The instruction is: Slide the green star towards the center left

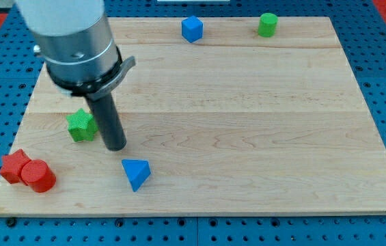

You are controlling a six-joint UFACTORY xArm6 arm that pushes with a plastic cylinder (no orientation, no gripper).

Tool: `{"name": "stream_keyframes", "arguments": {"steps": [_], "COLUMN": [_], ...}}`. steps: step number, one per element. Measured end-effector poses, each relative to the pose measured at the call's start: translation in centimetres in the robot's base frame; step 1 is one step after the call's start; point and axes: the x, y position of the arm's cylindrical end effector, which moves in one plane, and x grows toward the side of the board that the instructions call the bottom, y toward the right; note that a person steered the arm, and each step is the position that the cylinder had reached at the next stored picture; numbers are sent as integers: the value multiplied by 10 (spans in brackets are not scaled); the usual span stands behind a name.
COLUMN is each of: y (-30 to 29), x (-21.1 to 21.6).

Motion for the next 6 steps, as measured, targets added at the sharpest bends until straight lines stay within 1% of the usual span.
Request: {"name": "stream_keyframes", "arguments": {"steps": [1,2,3,5,6], "y": [-32,-80,-98,-59,-62], "x": [8,-18,-68,-50,-52]}}
